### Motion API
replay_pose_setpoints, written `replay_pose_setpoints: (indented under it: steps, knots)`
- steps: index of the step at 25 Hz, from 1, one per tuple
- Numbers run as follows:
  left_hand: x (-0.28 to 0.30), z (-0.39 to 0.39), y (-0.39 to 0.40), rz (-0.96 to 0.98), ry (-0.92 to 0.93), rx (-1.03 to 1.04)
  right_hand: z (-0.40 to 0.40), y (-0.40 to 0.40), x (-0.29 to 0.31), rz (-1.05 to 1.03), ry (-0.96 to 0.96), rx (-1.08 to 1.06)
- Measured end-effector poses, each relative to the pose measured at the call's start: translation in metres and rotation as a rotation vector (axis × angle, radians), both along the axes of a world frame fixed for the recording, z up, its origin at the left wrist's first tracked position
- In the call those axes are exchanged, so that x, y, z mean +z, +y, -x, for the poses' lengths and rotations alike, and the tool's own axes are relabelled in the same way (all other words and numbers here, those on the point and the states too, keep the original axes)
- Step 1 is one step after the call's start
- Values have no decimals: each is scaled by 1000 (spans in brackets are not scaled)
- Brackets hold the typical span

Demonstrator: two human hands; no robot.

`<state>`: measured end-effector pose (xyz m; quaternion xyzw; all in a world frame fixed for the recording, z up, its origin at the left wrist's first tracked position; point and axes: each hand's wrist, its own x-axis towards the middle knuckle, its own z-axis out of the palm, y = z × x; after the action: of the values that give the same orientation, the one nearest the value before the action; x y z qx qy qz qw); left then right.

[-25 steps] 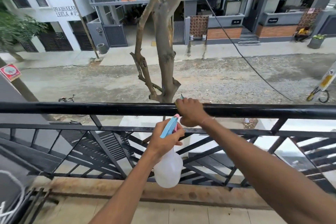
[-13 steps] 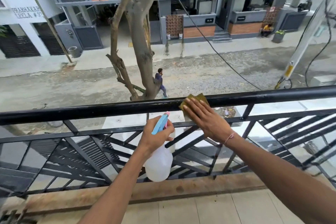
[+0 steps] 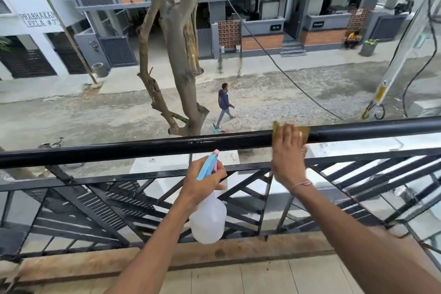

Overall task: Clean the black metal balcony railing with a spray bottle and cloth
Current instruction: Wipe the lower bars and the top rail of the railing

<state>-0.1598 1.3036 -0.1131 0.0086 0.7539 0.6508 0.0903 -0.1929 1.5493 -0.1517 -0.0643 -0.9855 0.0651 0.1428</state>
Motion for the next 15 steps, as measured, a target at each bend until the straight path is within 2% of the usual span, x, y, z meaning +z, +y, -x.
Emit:
replay_pose_setpoints:
  steps: [6,11,15]
  knots:
    - [3,-12,21,20,17,47,2,-93,-11,-106,79,435]
    - [-3,-18,19,36,-8,128,11,-8,-19,-438,188,782]
    - [3,-17,42,51,16,109,7,61,-5,-513,174,778]
